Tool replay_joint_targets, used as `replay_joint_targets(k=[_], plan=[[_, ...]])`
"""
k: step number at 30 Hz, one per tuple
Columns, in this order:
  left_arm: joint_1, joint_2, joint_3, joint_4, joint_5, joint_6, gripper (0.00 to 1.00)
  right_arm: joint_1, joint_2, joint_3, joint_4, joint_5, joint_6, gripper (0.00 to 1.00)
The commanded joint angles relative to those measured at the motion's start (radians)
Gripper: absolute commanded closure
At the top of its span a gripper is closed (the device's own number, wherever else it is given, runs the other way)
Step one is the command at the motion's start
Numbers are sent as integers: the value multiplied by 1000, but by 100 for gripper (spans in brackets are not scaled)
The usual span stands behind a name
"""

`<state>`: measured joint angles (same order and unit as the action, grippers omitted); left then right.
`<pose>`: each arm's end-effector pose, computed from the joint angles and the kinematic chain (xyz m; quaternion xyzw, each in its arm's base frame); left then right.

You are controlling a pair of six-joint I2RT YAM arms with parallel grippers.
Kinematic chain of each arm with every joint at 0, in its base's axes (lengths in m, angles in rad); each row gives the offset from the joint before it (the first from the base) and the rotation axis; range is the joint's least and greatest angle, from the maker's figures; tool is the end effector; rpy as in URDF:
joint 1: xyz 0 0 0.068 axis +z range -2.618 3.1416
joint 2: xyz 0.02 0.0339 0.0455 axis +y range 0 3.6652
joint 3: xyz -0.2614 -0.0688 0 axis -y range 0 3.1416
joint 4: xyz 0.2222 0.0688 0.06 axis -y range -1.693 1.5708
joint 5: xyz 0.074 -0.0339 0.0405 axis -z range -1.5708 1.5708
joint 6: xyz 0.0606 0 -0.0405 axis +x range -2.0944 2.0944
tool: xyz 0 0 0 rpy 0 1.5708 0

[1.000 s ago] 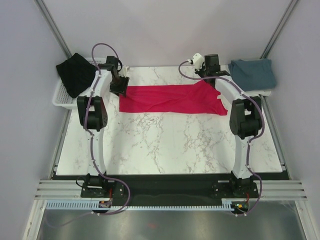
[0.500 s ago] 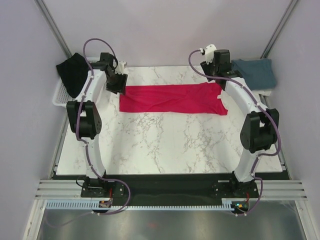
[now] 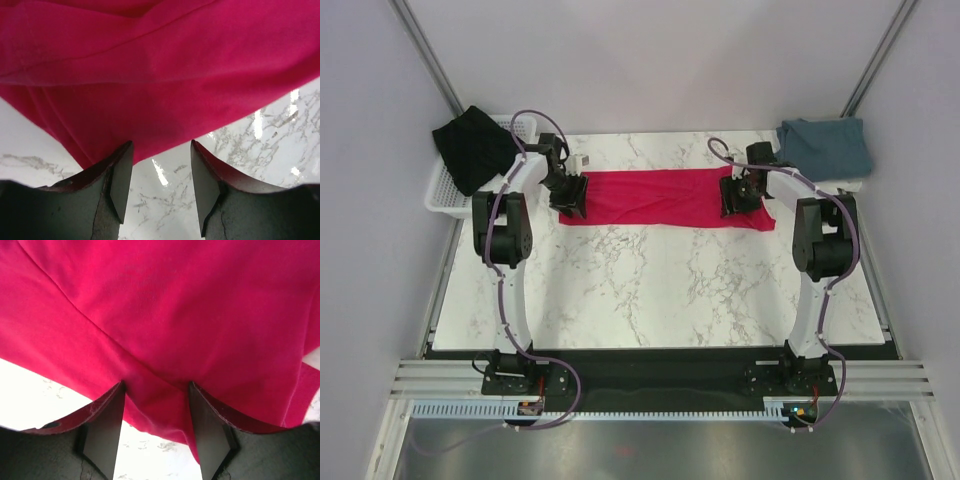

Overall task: Fold and stack the t-shirts
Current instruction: Fold the tshirt

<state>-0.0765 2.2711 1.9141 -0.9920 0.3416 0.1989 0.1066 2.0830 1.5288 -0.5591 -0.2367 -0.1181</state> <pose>0.4436 -0.0544 0.1641 0.1531 0.9675 -0.1619 0.1192 0.4234 0.0596 0.1562 -0.1350 0.9580 0.1137 0.2258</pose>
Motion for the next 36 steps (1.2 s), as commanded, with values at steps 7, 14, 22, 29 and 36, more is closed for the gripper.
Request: replay_joint_targets(k=[7,14,22,29,36], plan=[[-2,77,39,21,-162,-24,43,-68,132,162,-38,-30,17,38],[23,36,14,53,-285,-36,43,-85,169,209,-44,0,-2,38],[20,-157,6,23,-132,0,42,-94,128,186,-55,-6,1,39],[12,-133,131,13,-93,2,41,-94,35,206,-50,-64,57,38],[-57,14,232,26,-87,2,43,-82,75,293,-30,-78,72,38]])
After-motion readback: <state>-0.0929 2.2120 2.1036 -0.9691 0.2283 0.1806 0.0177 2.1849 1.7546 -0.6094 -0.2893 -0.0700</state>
